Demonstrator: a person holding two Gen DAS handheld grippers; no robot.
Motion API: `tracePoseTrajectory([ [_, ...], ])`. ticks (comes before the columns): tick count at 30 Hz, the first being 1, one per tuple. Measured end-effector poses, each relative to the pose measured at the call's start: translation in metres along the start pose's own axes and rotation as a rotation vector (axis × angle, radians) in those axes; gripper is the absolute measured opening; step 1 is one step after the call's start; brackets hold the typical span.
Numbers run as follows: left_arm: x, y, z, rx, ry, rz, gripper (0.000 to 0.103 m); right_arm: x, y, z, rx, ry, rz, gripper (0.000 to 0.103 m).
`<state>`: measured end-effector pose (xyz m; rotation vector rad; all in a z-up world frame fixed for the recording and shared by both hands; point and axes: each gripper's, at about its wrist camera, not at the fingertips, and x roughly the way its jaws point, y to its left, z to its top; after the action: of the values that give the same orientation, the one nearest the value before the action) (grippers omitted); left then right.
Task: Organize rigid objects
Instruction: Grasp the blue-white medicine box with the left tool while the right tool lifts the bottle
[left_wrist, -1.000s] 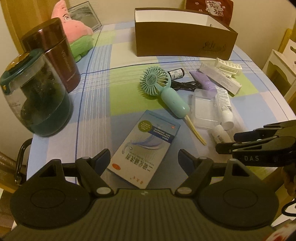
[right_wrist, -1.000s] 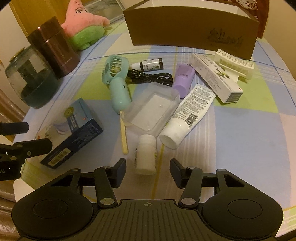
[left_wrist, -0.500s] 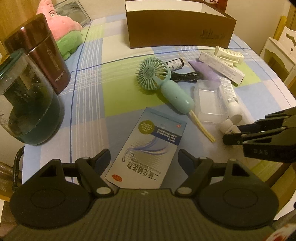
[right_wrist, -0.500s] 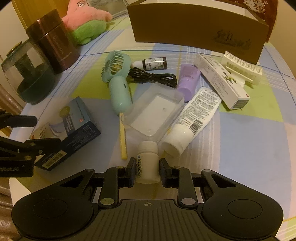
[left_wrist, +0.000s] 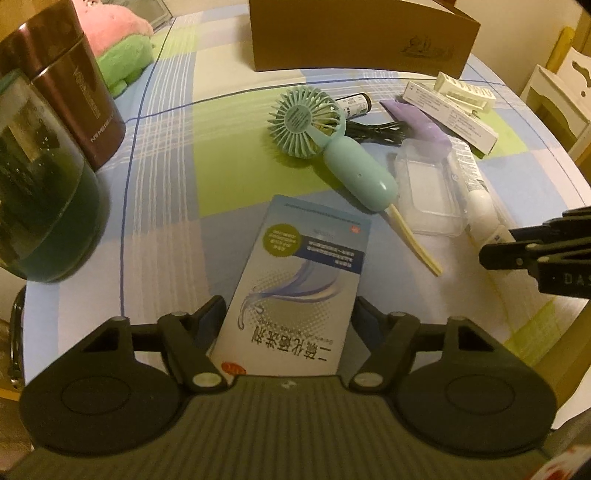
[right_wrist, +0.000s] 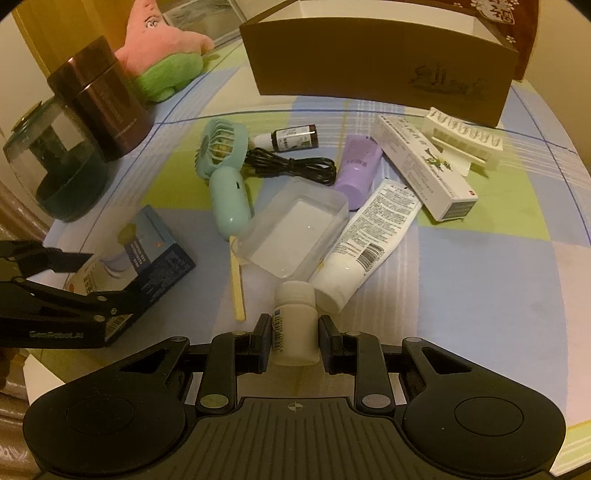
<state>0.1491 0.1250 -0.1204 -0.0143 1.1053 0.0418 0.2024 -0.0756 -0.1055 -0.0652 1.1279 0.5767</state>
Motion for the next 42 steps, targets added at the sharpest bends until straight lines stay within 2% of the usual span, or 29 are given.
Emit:
tracePoseTrajectory([
  [7,0.004,-0.004,0.005,-0.079,0.016,0.007,0.068,-0.011,-0.002,0.001,0.011,-0.019,-0.007,0.027],
  [21,0.011,-0.016,0.016,-0.007,0.009,0.027,0.068,-0.027,-0.009,0.003,0.049,-0.056,-0.035,0.027],
  [26,0.011,-0.02,0.018,0.011,-0.001,0.029,0.064,-0.031,-0.014,0.001,0.063,-0.057,-0.046,0.027],
  [35,-0.01,-0.022,0.022,-0.019,-0.055,0.039,0.063,-0.04,-0.022,0.009,0.044,-0.07,-0.029,0.027],
  [42,-0.039,-0.014,0.033,-0.095,-0.098,0.097,0.063,-0.046,-0.03,0.035,-0.01,-0.104,0.021,0.027],
])
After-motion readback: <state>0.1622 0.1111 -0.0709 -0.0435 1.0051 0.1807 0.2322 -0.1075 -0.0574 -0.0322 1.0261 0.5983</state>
